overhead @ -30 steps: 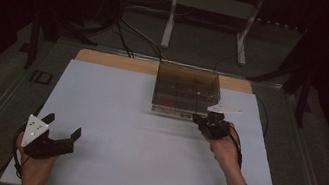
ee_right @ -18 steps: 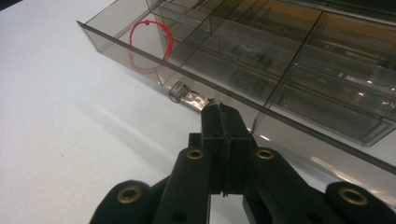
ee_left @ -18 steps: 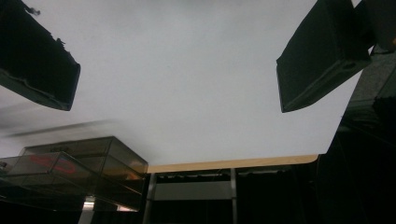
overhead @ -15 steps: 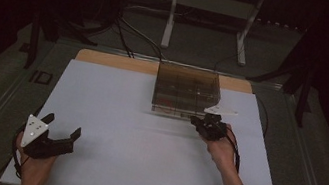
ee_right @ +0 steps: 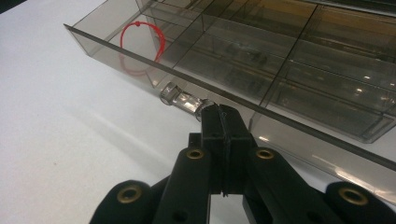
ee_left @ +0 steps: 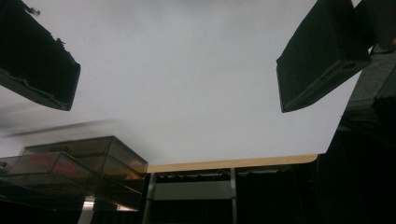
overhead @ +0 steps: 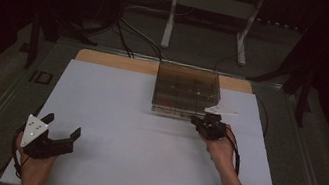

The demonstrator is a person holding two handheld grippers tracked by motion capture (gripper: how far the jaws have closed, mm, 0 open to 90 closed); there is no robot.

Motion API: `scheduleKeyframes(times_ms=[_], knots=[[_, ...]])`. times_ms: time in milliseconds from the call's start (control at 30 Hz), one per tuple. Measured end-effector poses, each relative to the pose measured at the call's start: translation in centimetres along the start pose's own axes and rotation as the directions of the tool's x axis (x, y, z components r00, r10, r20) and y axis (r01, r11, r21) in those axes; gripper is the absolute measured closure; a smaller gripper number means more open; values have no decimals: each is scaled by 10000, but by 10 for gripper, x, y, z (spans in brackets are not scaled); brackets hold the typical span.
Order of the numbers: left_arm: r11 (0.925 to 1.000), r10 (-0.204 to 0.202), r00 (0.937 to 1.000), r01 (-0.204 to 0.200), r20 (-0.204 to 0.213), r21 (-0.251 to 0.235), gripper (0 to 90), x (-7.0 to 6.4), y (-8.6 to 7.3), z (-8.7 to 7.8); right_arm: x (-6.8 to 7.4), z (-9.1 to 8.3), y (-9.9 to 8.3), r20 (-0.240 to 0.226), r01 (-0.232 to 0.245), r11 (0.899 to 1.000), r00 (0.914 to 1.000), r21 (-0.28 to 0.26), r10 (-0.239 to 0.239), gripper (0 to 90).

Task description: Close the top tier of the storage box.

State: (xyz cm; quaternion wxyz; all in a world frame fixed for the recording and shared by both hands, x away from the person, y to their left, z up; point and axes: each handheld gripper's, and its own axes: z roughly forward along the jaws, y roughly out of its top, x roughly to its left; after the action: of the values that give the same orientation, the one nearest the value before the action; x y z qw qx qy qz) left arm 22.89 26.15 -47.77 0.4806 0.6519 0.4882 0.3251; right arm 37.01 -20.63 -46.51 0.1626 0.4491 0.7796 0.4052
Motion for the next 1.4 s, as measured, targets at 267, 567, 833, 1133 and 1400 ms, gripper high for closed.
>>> scheduleKeyframes(times_ms=[267,567,833,1133,1400], knots=[[10000,17,10000,-17,3,17,11,0,0,0,0,1,1,7,-111,9999,9999,-55,111,900],[10000,22,10000,-22,5,16,11,0,0,0,0,3,2,46,-162,9998,9999,-74,162,900],[10000,23,10000,-23,6,21,11,-1,0,1,-1,4,4,173,-252,9997,9995,-35,252,900],[10000,26,10000,-26,-1,39,11,-1,0,1,-3,7,9,362,-443,9990,9984,72,440,900],[10000,22,10000,-22,-3,40,11,0,0,1,-5,12,14,545,-567,9983,9969,122,559,900]])
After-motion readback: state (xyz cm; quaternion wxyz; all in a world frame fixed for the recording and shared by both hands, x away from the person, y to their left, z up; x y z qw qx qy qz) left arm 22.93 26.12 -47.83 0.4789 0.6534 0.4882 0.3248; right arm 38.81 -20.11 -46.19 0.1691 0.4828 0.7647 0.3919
